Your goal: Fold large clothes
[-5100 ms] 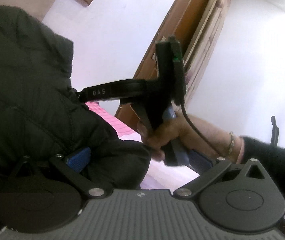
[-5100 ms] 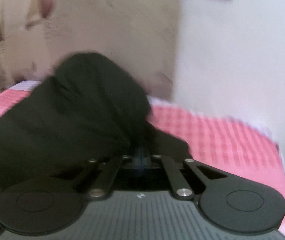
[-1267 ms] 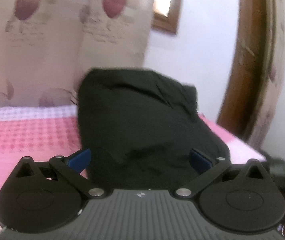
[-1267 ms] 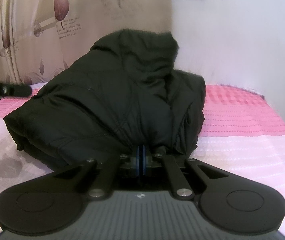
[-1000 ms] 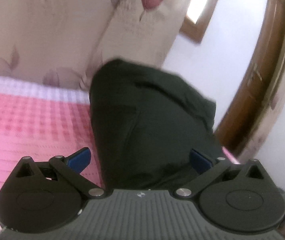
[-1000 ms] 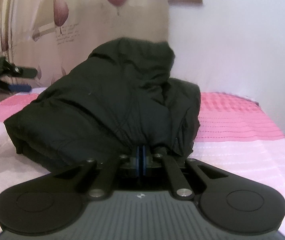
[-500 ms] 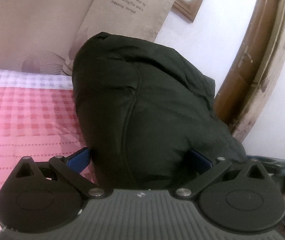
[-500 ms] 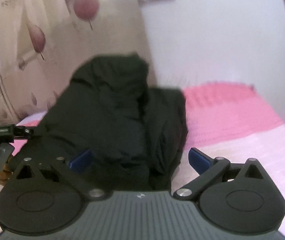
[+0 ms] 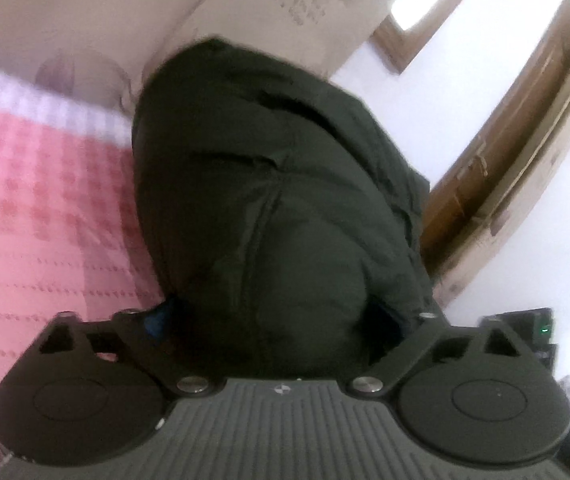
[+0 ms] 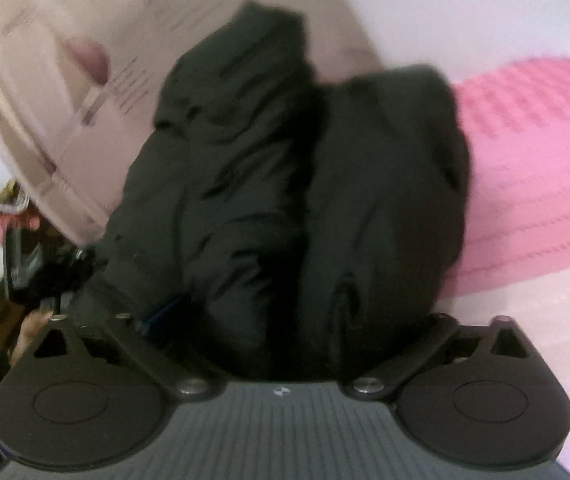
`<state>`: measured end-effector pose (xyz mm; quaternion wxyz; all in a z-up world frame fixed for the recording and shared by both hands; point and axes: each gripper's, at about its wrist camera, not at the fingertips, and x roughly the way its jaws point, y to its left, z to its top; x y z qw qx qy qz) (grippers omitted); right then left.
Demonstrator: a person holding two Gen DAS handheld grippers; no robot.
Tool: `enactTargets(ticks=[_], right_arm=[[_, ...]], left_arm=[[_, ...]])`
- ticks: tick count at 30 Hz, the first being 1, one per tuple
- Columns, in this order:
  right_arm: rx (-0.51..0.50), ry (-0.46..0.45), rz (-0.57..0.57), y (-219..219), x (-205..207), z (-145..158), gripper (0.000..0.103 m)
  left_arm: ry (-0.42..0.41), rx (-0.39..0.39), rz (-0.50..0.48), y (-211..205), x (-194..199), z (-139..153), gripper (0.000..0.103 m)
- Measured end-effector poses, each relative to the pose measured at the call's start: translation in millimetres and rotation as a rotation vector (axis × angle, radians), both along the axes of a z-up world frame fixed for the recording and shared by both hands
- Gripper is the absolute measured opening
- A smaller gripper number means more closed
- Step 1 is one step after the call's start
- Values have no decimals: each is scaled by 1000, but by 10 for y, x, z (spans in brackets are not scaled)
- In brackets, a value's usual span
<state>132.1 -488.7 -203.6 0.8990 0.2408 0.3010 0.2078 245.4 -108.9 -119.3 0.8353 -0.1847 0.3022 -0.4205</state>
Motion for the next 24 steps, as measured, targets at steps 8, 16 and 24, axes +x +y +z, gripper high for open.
enactTargets(ticks=[8,16,24], right_arm=[[17,-88,-31,356,-224,229,62],[80,-135,49,1049,-213,426,59],[128,-152,156,1825,-330,554,59]], left_arm=[[-87,14,60,368,-206,290,73],[-116,56,156,1207,-541,644,73],[-111,116,248,2008,-971,765,73]])
